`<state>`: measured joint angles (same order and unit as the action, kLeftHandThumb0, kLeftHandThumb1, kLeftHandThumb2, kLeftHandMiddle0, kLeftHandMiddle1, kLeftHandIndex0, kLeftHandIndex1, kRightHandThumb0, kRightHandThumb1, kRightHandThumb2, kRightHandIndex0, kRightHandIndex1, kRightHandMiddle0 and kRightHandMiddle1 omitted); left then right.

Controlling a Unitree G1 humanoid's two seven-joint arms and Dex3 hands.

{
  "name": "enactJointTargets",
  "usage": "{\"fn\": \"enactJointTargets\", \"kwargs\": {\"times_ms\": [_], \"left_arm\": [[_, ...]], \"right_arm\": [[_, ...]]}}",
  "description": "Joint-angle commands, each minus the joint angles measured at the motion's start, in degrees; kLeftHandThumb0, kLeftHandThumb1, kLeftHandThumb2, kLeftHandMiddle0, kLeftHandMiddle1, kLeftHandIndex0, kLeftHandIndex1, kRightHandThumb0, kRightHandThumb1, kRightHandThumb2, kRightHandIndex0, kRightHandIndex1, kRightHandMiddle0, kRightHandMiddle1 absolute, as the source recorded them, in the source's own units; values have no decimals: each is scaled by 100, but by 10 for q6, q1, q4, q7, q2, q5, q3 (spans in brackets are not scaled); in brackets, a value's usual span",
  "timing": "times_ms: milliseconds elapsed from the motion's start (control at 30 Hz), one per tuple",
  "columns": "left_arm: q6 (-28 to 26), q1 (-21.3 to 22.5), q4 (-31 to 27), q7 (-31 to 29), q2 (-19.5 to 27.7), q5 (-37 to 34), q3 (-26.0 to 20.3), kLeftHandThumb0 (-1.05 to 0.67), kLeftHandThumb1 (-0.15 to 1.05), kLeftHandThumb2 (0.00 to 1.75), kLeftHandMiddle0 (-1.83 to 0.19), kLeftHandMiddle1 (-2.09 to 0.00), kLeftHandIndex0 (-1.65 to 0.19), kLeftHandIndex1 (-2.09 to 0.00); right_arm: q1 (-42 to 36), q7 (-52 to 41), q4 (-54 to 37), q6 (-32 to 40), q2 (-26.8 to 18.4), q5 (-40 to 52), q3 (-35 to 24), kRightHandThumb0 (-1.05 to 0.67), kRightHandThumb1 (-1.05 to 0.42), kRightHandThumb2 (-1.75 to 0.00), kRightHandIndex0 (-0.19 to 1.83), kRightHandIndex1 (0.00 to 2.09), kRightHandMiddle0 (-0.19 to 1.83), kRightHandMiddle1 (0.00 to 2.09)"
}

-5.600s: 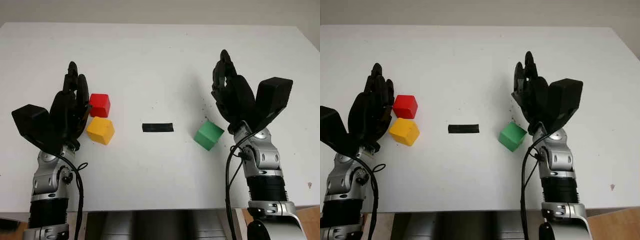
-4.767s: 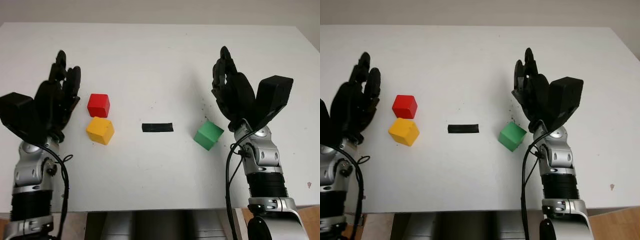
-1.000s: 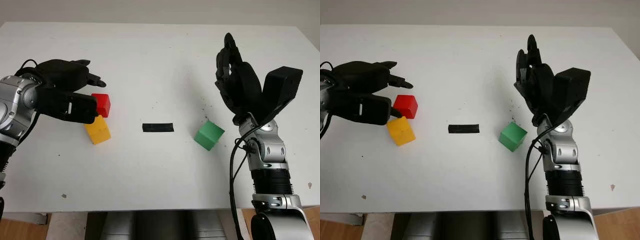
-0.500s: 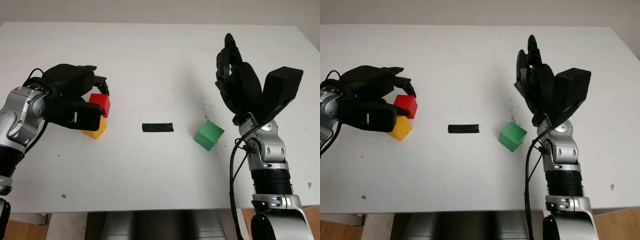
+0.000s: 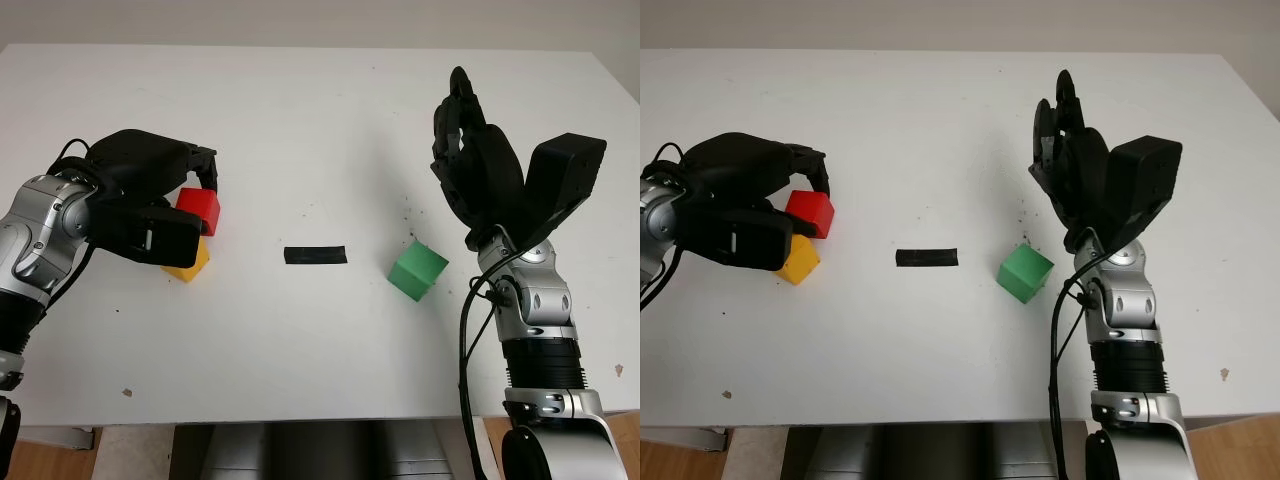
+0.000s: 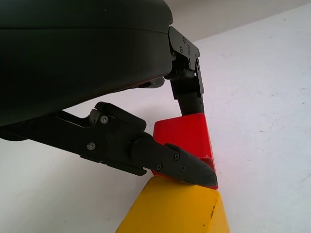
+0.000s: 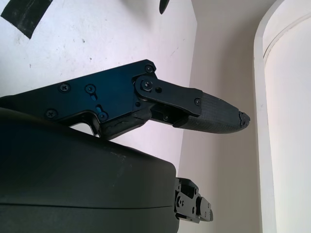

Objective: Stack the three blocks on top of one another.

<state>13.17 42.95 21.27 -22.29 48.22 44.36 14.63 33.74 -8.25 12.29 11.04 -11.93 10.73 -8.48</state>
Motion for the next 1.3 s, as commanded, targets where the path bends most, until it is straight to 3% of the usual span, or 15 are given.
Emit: {"fn": "enactJointTargets", "kwargs": {"times_ms": [0, 300, 400, 600, 933, 1100, 1267], "left_arm": [[7, 6, 4, 12, 13, 10, 6, -38, 101, 5, -25, -6, -26, -145], [46, 18, -26, 78, 17, 21, -16, -39, 103, 6, -25, -5, -27, -138], [49, 23, -49, 87, 13, 7, -30, -40, 104, 6, -22, -5, -22, -148], [48, 9, -116, 76, 1, -33, -49, -43, 104, 7, -21, -5, -20, -159], [64, -14, -168, 68, -30, -71, -51, -44, 105, 10, -19, -5, -19, -160], [4, -39, -190, 4, -81, -202, -74, -42, 105, 10, -17, -5, -16, -163], [-71, -75, -219, -7, -130, -248, -80, -44, 105, 12, -14, -5, -15, -160]], "right_arm": [[-4, -1, -9, -2, 3, 1, -2, -74, -105, -69, -19, 0, -19, 0], [-4, -7, -10, -1, 2, 2, 0, -73, -105, -70, -19, 0, -19, 0], [-4, -8, -11, -1, 2, 1, 1, -73, -105, -71, -19, 0, -19, 0], [-2, -9, -6, -2, 4, 3, -1, -73, -105, -71, -19, 0, -19, 0], [-8, -10, -12, 0, 5, 4, -1, -73, -105, -71, -19, 0, -19, 0], [-9, -7, -12, 1, 9, 5, 0, -73, -105, -70, -19, 0, -19, 0], [-9, -8, -10, -2, 10, 2, 2, -73, -105, -70, -19, 0, -19, 0]]}}
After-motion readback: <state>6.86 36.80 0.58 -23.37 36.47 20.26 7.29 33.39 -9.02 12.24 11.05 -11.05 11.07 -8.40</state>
